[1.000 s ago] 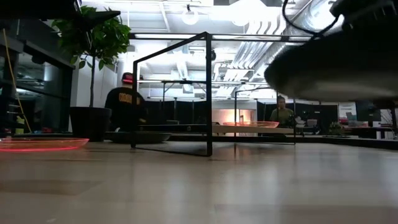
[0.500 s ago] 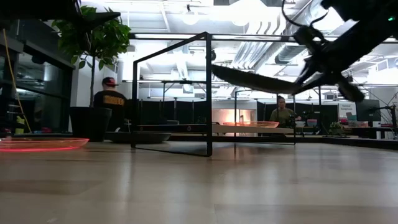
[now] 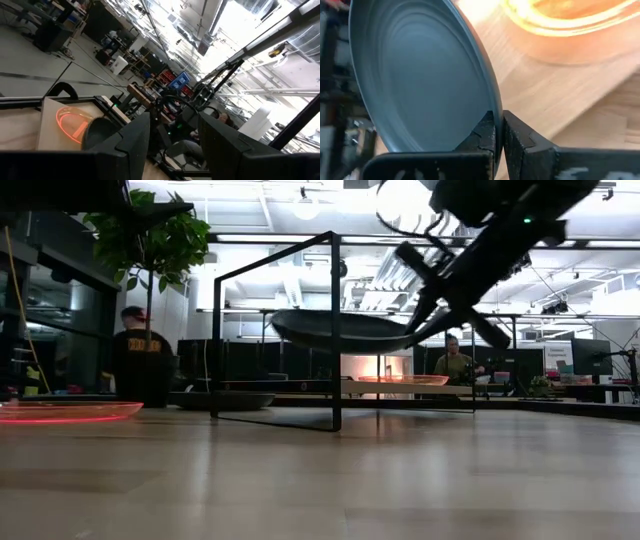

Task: Place and stack plates onto a shelf
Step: Put the right black plate on the shelf

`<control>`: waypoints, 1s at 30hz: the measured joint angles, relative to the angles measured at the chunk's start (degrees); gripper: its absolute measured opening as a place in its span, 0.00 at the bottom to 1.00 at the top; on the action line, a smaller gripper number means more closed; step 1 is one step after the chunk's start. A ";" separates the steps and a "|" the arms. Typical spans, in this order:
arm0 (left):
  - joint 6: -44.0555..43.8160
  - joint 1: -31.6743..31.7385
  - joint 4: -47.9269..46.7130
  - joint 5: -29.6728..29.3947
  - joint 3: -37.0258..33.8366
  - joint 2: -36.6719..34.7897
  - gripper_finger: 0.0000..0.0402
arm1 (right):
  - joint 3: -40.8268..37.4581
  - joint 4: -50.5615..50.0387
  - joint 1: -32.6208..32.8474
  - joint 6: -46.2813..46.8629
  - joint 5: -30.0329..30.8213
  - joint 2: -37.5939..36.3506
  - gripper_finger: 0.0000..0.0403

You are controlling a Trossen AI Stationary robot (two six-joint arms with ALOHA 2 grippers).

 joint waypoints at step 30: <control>0.00 0.00 -0.02 0.00 0.00 0.00 0.38 | 2.80 0.04 -3.00 -3.57 -3.13 4.27 0.42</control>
